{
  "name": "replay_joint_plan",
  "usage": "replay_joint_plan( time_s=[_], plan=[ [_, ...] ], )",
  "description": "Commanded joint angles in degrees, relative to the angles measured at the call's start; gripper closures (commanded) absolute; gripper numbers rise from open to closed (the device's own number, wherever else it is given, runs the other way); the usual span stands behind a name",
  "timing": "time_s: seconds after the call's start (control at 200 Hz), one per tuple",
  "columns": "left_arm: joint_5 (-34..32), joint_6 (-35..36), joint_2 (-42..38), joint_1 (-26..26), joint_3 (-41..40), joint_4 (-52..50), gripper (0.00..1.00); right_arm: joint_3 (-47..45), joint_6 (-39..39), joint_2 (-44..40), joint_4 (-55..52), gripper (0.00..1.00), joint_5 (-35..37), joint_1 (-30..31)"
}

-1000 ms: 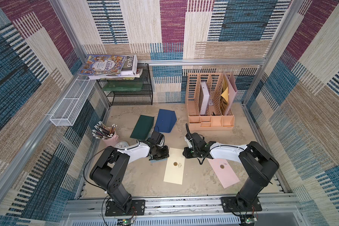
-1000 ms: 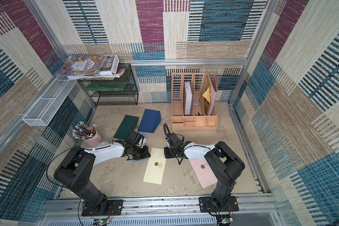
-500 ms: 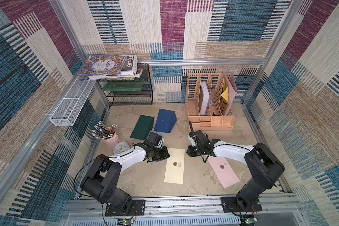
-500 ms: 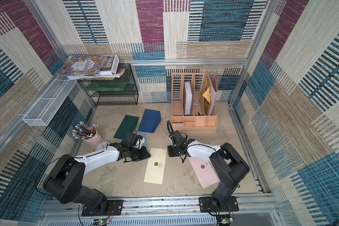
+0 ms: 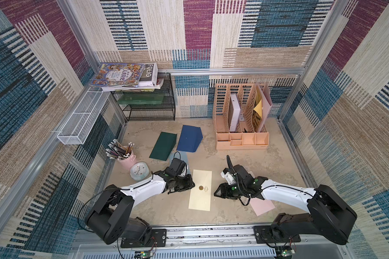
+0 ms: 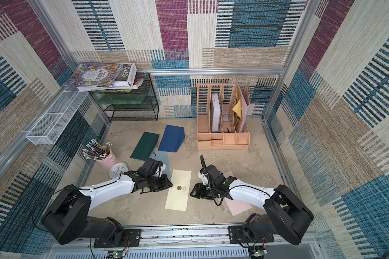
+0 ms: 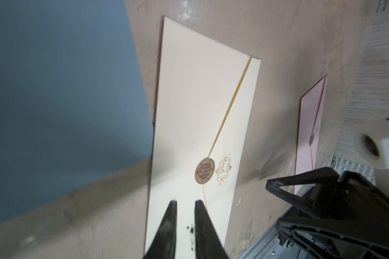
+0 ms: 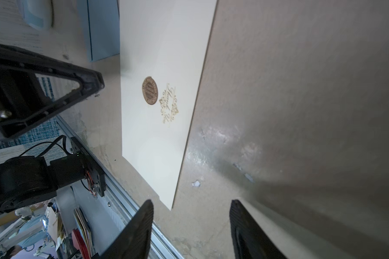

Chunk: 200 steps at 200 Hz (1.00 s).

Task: Open the envelope
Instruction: Adjust the envelope at the center of the board, then pick up the envelope from the center of the board.

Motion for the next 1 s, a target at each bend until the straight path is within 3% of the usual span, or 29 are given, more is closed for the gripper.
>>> replay_joint_plan(
  time_s=[0.0, 0.18, 0.521, 0.996],
  plan=[
    [-4.3, -0.1, -2.7, -0.1, -0.3, -4.5, 0.81, -2.2, 6.8, -0.1, 5.2, 0.41, -3.7, 0.2],
    [-4.3, -0.8, -2.0, -0.3, -2.0, -4.4, 0.80, -4.3, 10.4, 2.5, 10.6, 0.40, -6.8, 1.1],
    [-4.7, -4.1, 1.1, -4.4, -3.5, -1.6, 0.80, -5.4, 16.3, 4.7, 13.5, 0.40, -6.1, 5.4],
    [-5.7, -8.0, 1.7, -6.8, -6.6, 0.8, 0.81, -9.8, 24.0, 9.6, 27.4, 0.39, -7.2, 5.7]
  ],
)
